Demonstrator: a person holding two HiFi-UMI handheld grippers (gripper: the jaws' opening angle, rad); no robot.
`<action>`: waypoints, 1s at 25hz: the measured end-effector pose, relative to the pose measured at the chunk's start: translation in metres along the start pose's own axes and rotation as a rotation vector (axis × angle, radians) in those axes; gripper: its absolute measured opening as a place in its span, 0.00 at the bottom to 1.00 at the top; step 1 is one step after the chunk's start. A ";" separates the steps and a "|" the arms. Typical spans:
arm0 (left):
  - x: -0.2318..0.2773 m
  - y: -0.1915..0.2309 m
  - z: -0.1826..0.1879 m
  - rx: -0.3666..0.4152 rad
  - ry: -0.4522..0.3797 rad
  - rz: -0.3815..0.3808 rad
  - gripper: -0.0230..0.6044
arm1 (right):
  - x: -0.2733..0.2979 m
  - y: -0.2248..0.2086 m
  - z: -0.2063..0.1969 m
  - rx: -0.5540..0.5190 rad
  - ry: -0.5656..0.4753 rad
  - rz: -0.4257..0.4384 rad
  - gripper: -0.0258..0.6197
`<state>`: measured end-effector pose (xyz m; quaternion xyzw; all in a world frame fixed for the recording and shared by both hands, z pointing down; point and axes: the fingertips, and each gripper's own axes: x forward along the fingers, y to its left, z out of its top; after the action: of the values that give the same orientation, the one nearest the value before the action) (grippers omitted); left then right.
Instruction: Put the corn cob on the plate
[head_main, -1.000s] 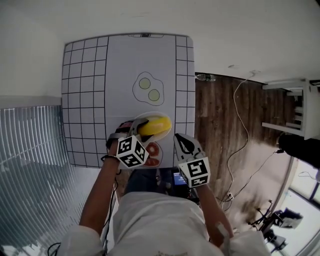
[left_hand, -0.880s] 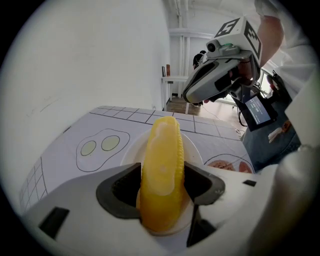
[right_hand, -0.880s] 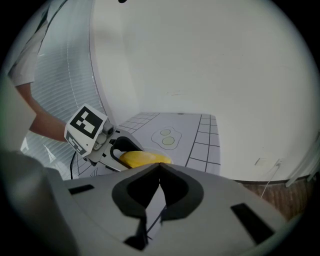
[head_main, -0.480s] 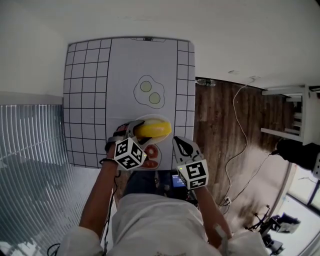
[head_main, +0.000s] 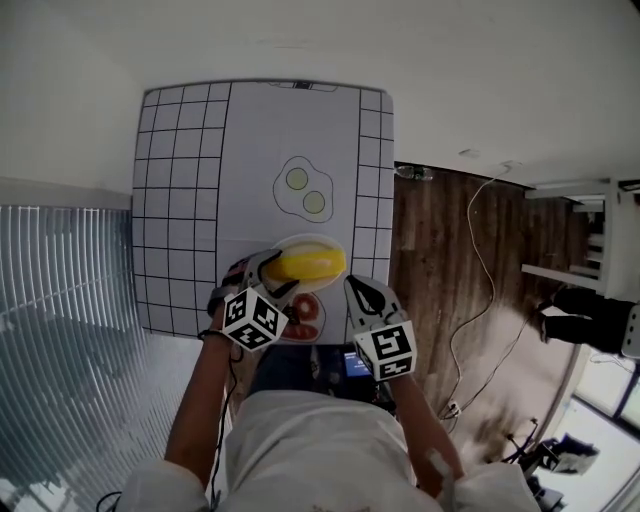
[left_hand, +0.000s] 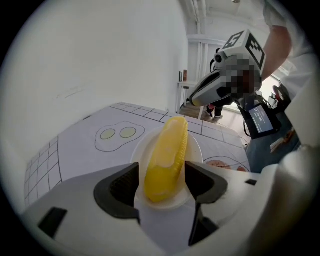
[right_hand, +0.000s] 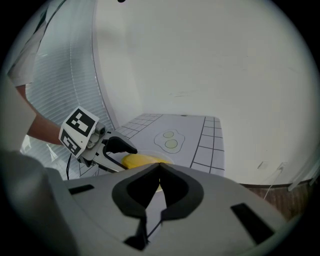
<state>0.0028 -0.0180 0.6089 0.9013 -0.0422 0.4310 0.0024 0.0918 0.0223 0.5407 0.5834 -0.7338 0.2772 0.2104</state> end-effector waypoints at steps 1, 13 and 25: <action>-0.003 0.002 -0.001 -0.017 -0.005 0.010 0.50 | 0.001 0.001 0.000 -0.001 0.001 0.002 0.05; -0.057 0.024 0.024 -0.144 -0.262 0.252 0.05 | -0.003 -0.004 0.008 -0.015 -0.021 -0.043 0.05; -0.098 0.022 0.064 -0.222 -0.419 0.299 0.05 | -0.038 -0.025 0.031 -0.020 -0.117 -0.134 0.05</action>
<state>-0.0107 -0.0349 0.4918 0.9489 -0.2212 0.2234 0.0289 0.1252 0.0262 0.4975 0.6441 -0.7070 0.2209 0.1909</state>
